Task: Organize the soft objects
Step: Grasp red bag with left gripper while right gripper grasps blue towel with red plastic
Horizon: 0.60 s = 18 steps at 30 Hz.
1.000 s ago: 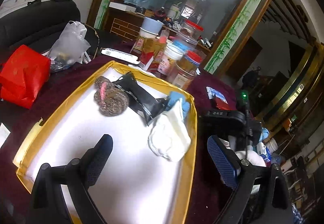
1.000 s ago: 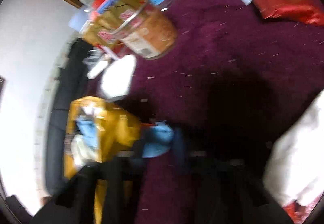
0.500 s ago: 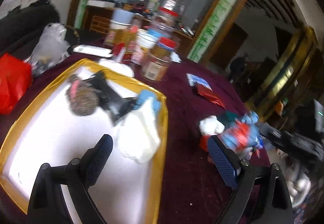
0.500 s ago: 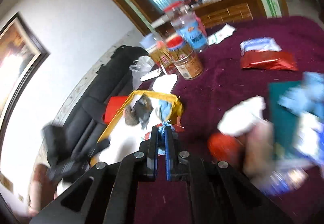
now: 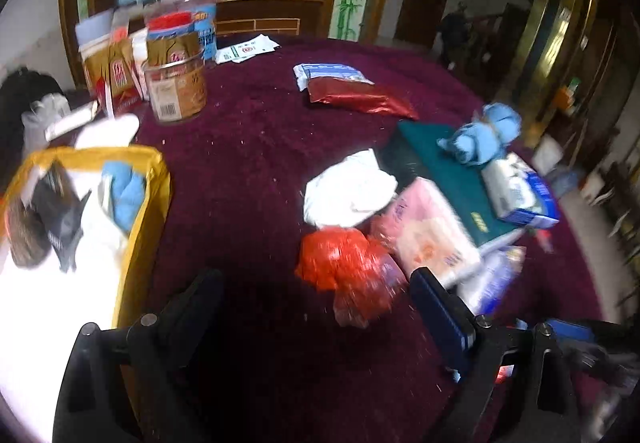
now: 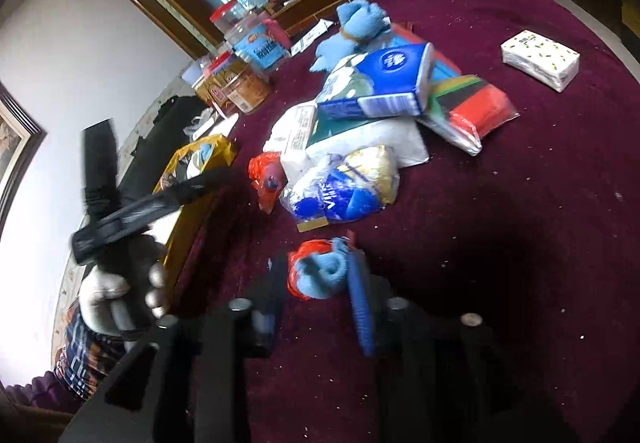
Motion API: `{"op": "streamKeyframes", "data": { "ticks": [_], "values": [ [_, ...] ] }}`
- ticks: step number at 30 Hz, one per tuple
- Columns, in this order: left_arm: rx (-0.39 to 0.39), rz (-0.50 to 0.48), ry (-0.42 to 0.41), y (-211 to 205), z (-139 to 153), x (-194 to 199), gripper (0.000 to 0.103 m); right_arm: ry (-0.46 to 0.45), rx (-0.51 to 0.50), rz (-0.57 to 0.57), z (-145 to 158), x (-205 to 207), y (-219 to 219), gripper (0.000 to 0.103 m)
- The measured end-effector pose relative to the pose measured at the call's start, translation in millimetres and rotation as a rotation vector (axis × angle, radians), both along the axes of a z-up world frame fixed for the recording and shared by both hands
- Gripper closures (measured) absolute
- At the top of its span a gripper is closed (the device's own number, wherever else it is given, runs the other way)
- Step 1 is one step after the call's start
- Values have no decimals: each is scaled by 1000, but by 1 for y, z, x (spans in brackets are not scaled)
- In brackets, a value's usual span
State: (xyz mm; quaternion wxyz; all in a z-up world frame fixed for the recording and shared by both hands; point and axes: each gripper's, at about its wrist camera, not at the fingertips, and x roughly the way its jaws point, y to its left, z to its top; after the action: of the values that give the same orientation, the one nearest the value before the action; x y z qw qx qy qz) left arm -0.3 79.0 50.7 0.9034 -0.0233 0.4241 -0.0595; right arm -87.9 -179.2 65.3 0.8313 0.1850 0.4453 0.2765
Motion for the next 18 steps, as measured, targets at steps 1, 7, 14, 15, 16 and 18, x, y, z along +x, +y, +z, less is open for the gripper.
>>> {"op": "streamKeyframes", "data": {
  "ticks": [1,7,14,15,16,18],
  "values": [
    [23,11,-5,-5,-3,6,7,-8,0,0,0,-1,-1,61],
    [175,32,-12,-27,-24,29,5,-29,1,-8,2,-3,-4,54],
    [14,-81,75,-24,-29,21,71,-42,-76,0,1,-5,5,43],
    [-9,-89,60,-21,-22,14,71,-42,-88,3,0,-4,9,42],
    [-25,-92,49,-17,-17,8,71,-42,-100,6,-1,-2,14,41],
    [-84,-91,26,-5,-4,-8,71,-39,-122,12,-3,1,23,41]
  ]
}}
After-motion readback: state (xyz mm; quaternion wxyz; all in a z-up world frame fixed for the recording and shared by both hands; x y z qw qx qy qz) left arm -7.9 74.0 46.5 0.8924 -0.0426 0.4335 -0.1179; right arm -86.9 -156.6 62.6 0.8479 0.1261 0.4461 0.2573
